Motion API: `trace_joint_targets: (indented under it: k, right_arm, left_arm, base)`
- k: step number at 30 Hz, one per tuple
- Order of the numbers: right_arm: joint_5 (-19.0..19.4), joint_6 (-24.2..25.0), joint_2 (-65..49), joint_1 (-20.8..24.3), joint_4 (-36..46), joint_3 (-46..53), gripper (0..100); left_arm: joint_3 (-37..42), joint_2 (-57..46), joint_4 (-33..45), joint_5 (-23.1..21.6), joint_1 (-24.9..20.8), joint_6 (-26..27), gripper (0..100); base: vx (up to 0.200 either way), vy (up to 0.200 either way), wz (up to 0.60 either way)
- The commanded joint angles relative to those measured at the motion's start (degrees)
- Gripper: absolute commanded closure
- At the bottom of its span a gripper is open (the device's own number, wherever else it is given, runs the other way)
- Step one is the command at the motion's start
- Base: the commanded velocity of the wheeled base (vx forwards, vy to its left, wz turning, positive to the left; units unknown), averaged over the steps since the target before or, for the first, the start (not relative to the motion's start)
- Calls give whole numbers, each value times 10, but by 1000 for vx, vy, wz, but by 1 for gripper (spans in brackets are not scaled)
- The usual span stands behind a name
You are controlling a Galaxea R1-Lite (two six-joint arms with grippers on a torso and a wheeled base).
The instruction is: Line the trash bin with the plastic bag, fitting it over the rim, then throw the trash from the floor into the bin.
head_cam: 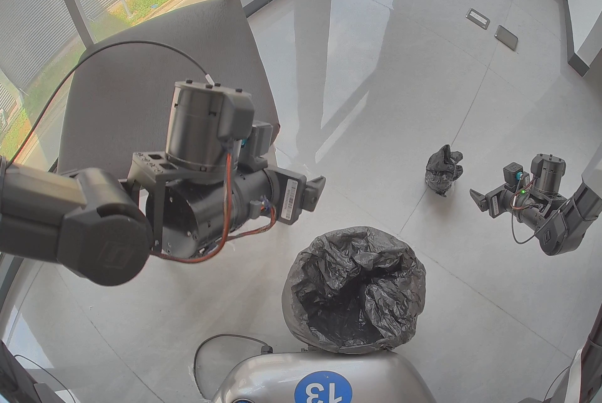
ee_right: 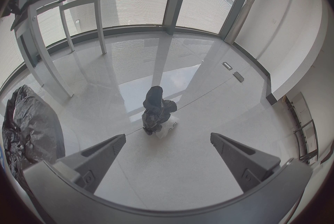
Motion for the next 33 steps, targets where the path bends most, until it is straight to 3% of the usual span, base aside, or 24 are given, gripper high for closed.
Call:
trace_joint_targets:
  k: [1,15,24,29,33]
  right_arm:
    - [1,-1,1,-4,2,-2,0]
    - [22,0,72,-16,0,-75,0]
    - [35,34,114,-9,1,-131,0]
    - [34,88,115,19,-1,-131,0]
    - [34,86,127,22,-1,-134,0]
  left_arm:
    - [41,-18,-27,-3,-10,0,0]
    - [48,-28,-41,-17,-10,-2,0]
    - [74,-40,-43,-17,-5,-1,0]
    - [99,-59,-49,-18,-1,1,0]
    - [103,-62,-49,-18,0,1,0]
  base:
    - [0,0,0]
    - [0,0,0]
    - [0,0,0]
    - [0,0,0]
    - [0,0,0]
